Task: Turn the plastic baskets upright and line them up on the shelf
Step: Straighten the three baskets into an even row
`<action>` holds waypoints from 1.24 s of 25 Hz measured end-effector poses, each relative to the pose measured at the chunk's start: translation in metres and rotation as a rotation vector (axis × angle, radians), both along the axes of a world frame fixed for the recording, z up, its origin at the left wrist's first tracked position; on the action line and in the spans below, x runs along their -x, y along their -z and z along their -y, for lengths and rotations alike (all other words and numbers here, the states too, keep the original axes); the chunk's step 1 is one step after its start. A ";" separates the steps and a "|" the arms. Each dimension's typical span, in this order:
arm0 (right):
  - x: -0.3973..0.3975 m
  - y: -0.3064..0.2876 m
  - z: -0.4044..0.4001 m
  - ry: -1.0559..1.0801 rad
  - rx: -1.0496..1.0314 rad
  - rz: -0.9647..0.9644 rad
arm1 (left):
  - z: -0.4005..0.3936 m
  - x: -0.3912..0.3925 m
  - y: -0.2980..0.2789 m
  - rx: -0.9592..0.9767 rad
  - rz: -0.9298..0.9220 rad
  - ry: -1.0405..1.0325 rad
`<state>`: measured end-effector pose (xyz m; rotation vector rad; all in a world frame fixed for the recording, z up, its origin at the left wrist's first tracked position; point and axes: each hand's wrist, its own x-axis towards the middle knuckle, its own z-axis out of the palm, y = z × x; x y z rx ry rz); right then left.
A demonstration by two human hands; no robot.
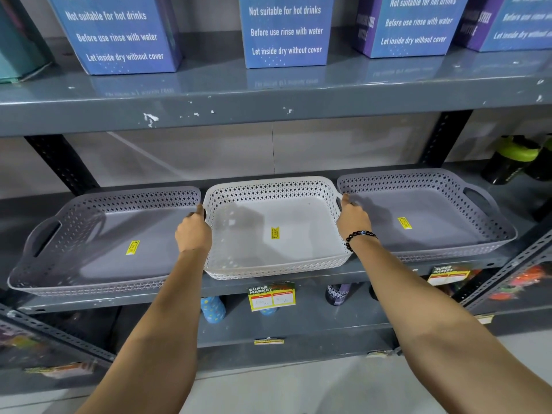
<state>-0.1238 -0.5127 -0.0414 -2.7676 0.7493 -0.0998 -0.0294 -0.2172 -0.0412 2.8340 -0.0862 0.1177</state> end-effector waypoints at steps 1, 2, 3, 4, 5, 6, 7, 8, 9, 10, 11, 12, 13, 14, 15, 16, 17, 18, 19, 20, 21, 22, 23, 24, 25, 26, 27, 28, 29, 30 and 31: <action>0.000 0.000 0.000 -0.002 -0.001 0.001 | 0.000 0.000 0.000 0.003 0.001 -0.002; 0.000 -0.001 0.000 -0.005 -0.001 0.001 | -0.001 0.001 0.000 0.007 0.002 -0.004; 0.000 -0.001 0.000 -0.007 0.000 0.001 | -0.001 0.001 0.000 0.010 0.004 -0.003; 0.001 -0.001 0.000 -0.007 0.001 0.001 | -0.002 0.001 0.001 0.012 0.007 -0.001; 0.001 0.000 0.000 -0.006 0.002 0.000 | -0.002 0.001 0.001 0.011 0.007 0.003; 0.001 0.000 0.000 -0.005 0.003 0.001 | -0.002 0.001 0.001 0.010 0.007 0.006; 0.002 0.000 0.000 -0.005 0.001 0.005 | -0.002 0.002 0.001 0.008 0.009 0.005; 0.002 0.000 0.000 -0.006 -0.001 0.008 | -0.002 0.002 0.001 0.008 0.010 0.003; 0.002 0.001 0.000 -0.007 -0.002 0.009 | -0.002 0.002 0.001 0.007 0.011 0.002; 0.002 0.000 0.000 -0.008 -0.001 0.007 | -0.002 0.002 0.001 0.005 0.010 0.004; 0.002 0.000 0.000 -0.009 0.003 0.002 | -0.002 0.002 0.001 0.005 0.008 0.005; 0.002 0.001 0.000 -0.010 0.007 0.000 | -0.003 0.001 0.002 0.005 0.007 0.005; 0.002 0.000 0.000 -0.011 0.008 0.002 | -0.003 0.001 0.002 0.003 0.007 0.004; 0.002 0.000 0.000 -0.012 0.007 0.006 | -0.003 0.002 0.002 0.001 0.007 0.002; 0.001 0.000 0.000 -0.014 0.005 0.008 | -0.003 0.002 0.002 -0.001 0.008 0.002; 0.001 0.000 -0.001 -0.013 0.002 0.008 | -0.003 0.002 0.002 0.002 0.008 0.003; 0.001 0.000 -0.001 -0.014 -0.001 0.010 | -0.003 0.001 0.002 0.004 0.011 0.002; 0.002 0.000 0.000 -0.015 -0.001 0.010 | -0.003 0.001 0.002 0.004 0.012 0.002; 0.002 0.000 0.000 -0.015 0.001 0.011 | -0.002 0.001 0.002 0.003 0.012 0.001; 0.002 0.000 0.000 -0.015 0.002 0.009 | -0.003 0.001 0.002 0.001 0.010 0.000; 0.003 0.000 0.000 -0.016 0.006 0.009 | -0.003 0.001 0.002 -0.004 0.010 0.001; 0.003 0.000 0.000 -0.016 0.008 0.006 | -0.003 0.001 0.002 -0.007 0.010 0.001; 0.003 -0.001 0.000 -0.016 0.009 0.006 | -0.002 0.001 0.002 -0.008 0.010 0.001; 0.002 -0.002 -0.001 -0.014 0.004 0.005 | -0.002 0.001 0.003 -0.014 0.008 0.003; 0.001 0.000 0.000 -0.014 0.009 0.003 | -0.002 0.000 0.003 -0.026 0.003 0.003; 0.001 0.000 0.000 -0.014 0.004 0.003 | -0.002 0.000 0.003 -0.029 0.001 0.003; 0.001 0.000 0.000 -0.010 -0.007 0.004 | -0.002 0.000 0.003 -0.027 -0.002 0.000; 0.000 0.000 0.001 -0.006 -0.020 0.004 | -0.002 -0.001 0.004 -0.022 -0.007 -0.002; 0.001 -0.001 0.001 -0.003 -0.031 0.001 | -0.001 0.001 0.003 -0.018 -0.013 -0.004; 0.001 -0.001 0.001 0.004 -0.036 0.000 | 0.001 0.003 0.002 -0.005 -0.017 -0.007; 0.003 -0.005 -0.002 0.010 -0.048 -0.003 | 0.002 0.006 0.000 0.025 -0.024 -0.009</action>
